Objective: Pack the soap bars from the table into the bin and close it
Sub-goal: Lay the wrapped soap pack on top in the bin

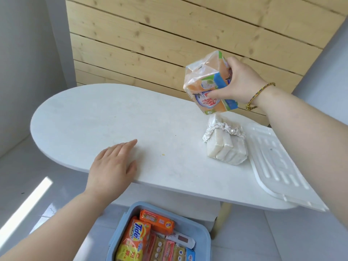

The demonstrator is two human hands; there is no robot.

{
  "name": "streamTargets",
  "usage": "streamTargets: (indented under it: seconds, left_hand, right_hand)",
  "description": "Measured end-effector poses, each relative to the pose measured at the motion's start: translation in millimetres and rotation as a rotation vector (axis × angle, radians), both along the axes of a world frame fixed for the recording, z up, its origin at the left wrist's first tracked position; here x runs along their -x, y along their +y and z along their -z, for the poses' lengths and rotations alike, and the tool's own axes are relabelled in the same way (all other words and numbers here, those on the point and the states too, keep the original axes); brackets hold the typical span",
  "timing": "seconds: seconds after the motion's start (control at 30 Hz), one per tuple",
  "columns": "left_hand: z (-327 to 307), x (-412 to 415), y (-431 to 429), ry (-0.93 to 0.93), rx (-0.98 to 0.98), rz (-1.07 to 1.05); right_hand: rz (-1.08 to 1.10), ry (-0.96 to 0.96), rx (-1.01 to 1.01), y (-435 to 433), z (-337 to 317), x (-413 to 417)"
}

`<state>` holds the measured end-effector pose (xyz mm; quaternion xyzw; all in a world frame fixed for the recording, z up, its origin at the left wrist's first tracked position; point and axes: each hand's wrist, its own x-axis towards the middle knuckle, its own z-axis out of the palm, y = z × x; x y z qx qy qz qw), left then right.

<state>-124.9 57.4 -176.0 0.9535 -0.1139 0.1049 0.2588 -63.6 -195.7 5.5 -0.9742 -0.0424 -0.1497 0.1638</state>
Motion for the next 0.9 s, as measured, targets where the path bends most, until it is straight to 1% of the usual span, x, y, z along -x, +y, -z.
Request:
streamTargets:
  seconds: [0.1, 0.23, 0.3, 0.37, 0.43, 0.53, 0.6, 0.7, 0.8, 0.9]
  left_hand:
    - [-4, 13, 7, -0.049, 0.075, 0.063]
    - [-6, 46, 16, -0.282, 0.081, 0.103]
    - [1, 62, 22, -0.314, 0.075, 0.150]
    - [19, 74, 26, -0.284, 0.044, 0.168]
    - [42, 80, 27, -0.116, 0.052, 0.122]
    - [84, 79, 26, 0.292, 0.104, -0.047]
    - [109, 78, 25, 0.498, 0.120, -0.112]
    - [135, 75, 20, 0.684, 0.147, -0.170]
    - [152, 71, 14, 0.800, 0.192, -0.187]
    - [166, 67, 7, 0.882, 0.200, -0.211]
  right_hand:
    - [-0.040, 0.031, -0.076, 13, -8, 40]
    - [-0.069, 0.143, -0.141, 29, -8, 97]
    - [-0.083, 0.215, -0.166, 34, -1, 122]
    - [-0.117, 0.305, -0.203, 39, 12, 145]
    - [-0.136, 0.407, -0.204, 43, 35, 162]
    - [-0.106, 0.597, -0.143, 52, 90, 177]
    - [-0.055, 0.727, -0.101, 59, 138, 181]
    - [0.097, 0.900, -0.124, 67, 213, 177]
    - [0.317, 1.002, -0.279, 71, 274, 169]
    - [0.545, 1.010, -0.485, 71, 317, 160]
